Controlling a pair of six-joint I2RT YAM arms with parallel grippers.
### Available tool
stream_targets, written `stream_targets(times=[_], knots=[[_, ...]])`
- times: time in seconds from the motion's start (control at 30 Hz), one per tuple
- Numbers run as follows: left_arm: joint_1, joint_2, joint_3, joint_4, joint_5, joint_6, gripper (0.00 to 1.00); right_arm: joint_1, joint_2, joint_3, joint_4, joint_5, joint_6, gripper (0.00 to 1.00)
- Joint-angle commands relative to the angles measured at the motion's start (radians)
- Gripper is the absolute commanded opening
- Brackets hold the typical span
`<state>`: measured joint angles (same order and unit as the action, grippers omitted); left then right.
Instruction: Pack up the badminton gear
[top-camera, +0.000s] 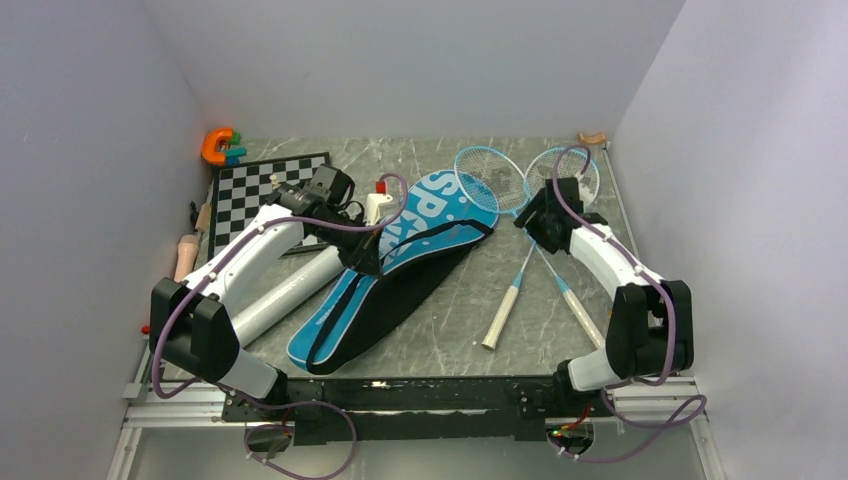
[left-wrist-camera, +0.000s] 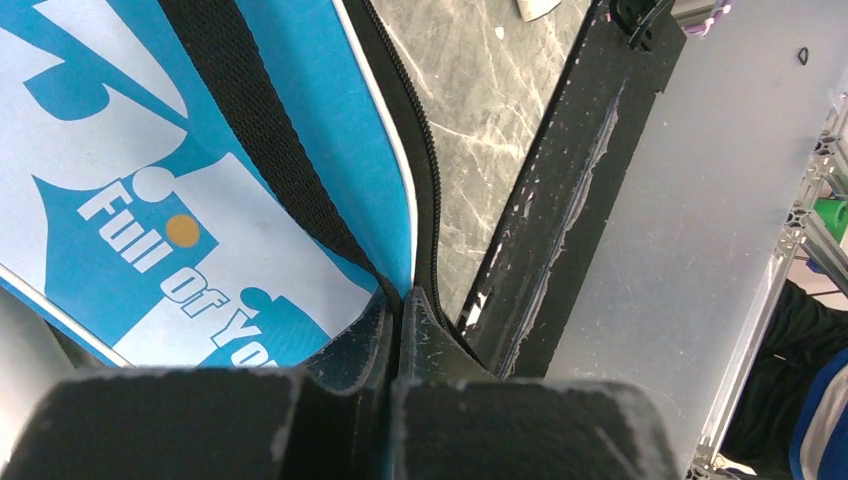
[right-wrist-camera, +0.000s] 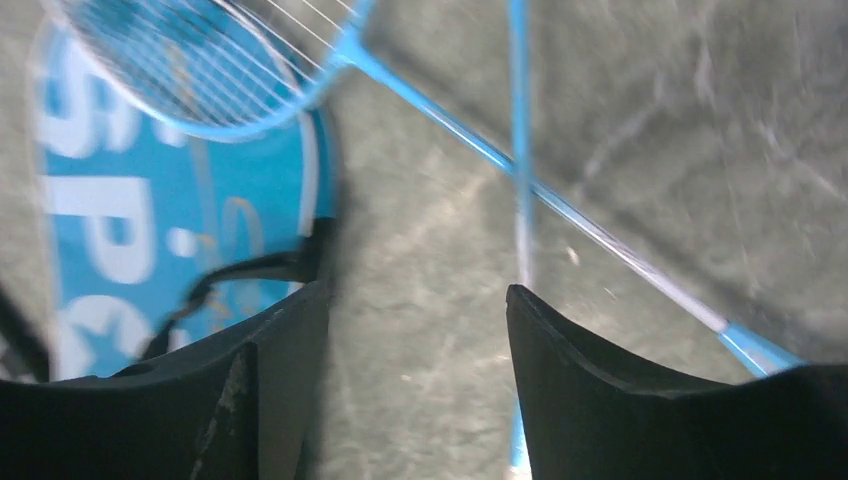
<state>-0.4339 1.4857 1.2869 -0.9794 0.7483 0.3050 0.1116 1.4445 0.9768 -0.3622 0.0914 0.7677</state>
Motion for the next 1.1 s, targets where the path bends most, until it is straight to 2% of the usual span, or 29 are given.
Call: stream_targets(times=[0.0, 0.23, 0.43, 0.57, 0.77, 0.8, 1.07], knots=[[0.004, -0.015, 0.043, -0.014, 0.095, 0.013, 0.0, 0.008, 0.036, -0.064, -0.031, 0.071, -0.041, 0.67], [0.004, -0.015, 0.038, -0.014, 0.084, 0.019, 0.0, 0.009, 0.066, -0.095, -0.001, 0.096, -0.056, 0.66], [0.005, -0.013, 0.036, -0.011, 0.078, 0.021, 0.0, 0.011, 0.133, -0.097, 0.035, 0.117, -0.073, 0.54], [0.005, -0.007, 0.04, -0.012, 0.07, 0.023, 0.0, 0.013, 0.18, -0.083, 0.058, 0.128, -0.085, 0.38], [0.005, 0.009, 0.045, -0.004, 0.066, 0.014, 0.0, 0.066, 0.152, -0.053, 0.042, 0.166, -0.114, 0.02], [0.005, 0.016, 0.053, -0.006, 0.066, 0.013, 0.0, 0.08, 0.134, -0.043, 0.021, 0.18, -0.118, 0.0], [0.008, 0.04, 0.187, -0.022, 0.069, -0.001, 0.0, 0.216, -0.108, -0.02, -0.16, 0.254, -0.11, 0.0]])
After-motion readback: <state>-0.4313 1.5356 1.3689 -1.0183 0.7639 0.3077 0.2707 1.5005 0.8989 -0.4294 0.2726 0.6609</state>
